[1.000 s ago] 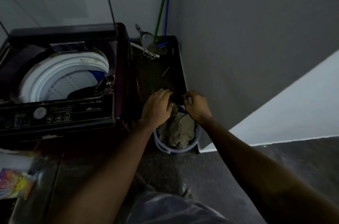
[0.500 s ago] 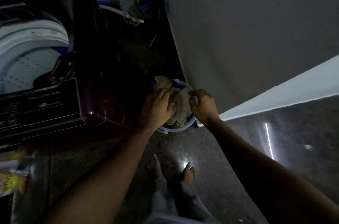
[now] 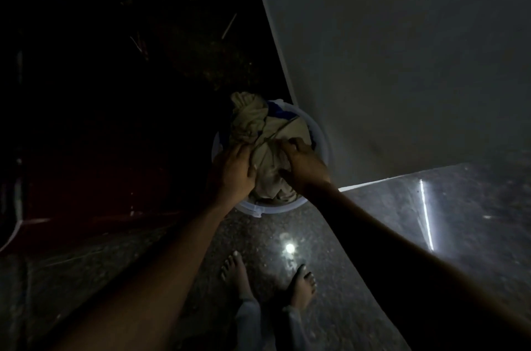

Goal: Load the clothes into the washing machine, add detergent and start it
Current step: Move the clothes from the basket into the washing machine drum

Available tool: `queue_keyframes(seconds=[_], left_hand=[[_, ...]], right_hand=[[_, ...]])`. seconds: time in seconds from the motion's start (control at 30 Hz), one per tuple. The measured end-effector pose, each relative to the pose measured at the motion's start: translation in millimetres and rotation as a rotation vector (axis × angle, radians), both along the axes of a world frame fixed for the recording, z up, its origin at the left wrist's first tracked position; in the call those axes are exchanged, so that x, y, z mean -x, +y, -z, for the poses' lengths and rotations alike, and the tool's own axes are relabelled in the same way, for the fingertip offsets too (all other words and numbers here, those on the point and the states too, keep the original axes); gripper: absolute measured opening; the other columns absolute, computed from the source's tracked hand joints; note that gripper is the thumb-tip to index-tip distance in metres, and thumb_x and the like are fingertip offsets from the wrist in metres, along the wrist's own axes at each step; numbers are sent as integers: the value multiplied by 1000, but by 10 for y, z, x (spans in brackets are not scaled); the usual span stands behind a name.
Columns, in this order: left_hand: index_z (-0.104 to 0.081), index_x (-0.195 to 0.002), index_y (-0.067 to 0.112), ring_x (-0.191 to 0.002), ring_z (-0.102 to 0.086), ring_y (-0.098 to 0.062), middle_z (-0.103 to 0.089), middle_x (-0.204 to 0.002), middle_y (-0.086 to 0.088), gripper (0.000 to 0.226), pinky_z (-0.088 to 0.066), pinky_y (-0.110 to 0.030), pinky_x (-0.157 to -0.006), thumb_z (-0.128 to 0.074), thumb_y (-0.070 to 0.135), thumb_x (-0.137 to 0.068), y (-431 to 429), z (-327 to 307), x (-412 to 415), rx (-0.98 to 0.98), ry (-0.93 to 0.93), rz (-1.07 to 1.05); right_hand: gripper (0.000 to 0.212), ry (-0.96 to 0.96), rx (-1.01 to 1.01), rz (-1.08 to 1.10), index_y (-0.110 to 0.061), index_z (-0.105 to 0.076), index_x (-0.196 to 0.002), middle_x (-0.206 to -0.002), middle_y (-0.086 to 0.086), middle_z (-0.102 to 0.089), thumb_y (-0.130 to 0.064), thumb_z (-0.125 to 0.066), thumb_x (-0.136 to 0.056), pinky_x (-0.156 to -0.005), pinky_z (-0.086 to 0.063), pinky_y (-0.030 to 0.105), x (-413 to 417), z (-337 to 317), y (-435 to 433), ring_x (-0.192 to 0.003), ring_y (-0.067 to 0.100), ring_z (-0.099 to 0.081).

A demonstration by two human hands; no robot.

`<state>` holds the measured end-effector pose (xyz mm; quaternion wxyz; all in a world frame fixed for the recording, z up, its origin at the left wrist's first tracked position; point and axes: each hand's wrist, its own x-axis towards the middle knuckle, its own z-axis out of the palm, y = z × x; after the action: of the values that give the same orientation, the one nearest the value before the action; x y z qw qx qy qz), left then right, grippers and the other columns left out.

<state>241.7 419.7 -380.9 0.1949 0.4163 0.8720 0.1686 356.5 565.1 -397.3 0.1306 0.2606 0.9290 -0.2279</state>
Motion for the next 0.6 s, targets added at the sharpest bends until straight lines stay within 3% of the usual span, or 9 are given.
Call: queue_keyframes(seconds=[0.07,0.13,0.23,0.33,0.4,0.5,0.6], left_hand=[[-55,-132,4,-124,-51,-34,-58,-131,-15,44,-41,-44,-103,-60,16,-90,-24,164,19,-25,-13,-5],[-57,-130,2,-121,-53,-36,-59,-129,-17,44,-43,-45,-102,-63,14,-89,-62,290,34,-48,-28,-16],[-58,-127,1,-119,-54,-36,-60,-126,-17,41,-44,-45,-100,-63,14,-88,-120,382,29,-53,-57,-30],[-58,-127,5,-118,-55,-34,-60,-126,-15,41,-45,-40,-99,-64,15,-88,-179,358,-7,-60,-72,-51],[-58,-127,5,-118,-54,-34,-60,-126,-15,44,-45,-40,-98,-67,15,-86,-189,305,-35,-75,-101,-69],[-57,-129,4,-123,-52,-34,-58,-129,-15,56,-44,-42,-99,-76,22,-80,-160,201,-82,-76,-181,-110],[-52,-135,5,-130,-47,-31,-54,-137,-14,78,-41,-43,-103,-85,32,-70,-114,80,-146,-52,-270,-144]], right_hand=[[79,-85,-51,-62,-34,-18,-151,-152,12,-22,-27,-61,-86,-99,-42,48,122,208,23,-130,38,-34],[67,-145,-80,-85,-36,-21,-149,-154,11,-18,-30,-54,-92,-100,-40,50,217,371,41,-132,40,-30],[45,-166,-119,-84,-26,-36,-143,-151,10,-26,-31,-42,-98,-100,-38,49,286,504,78,-131,38,-33],[40,-73,-93,16,-20,-45,-139,-145,8,-42,-30,-36,-102,-100,-40,42,264,522,61,-127,33,-42],[37,30,-17,152,-17,-53,-132,-131,10,-56,-29,-43,-98,-89,-46,37,220,455,30,-117,32,-52],[17,242,246,384,-19,-63,-99,-93,2,-64,-15,-56,-84,-66,-44,31,132,224,-53,-92,29,-62],[20,394,450,512,-23,-60,-80,-82,-5,-65,-4,-57,-84,-74,-52,41,43,-62,-194,-84,20,-63]])
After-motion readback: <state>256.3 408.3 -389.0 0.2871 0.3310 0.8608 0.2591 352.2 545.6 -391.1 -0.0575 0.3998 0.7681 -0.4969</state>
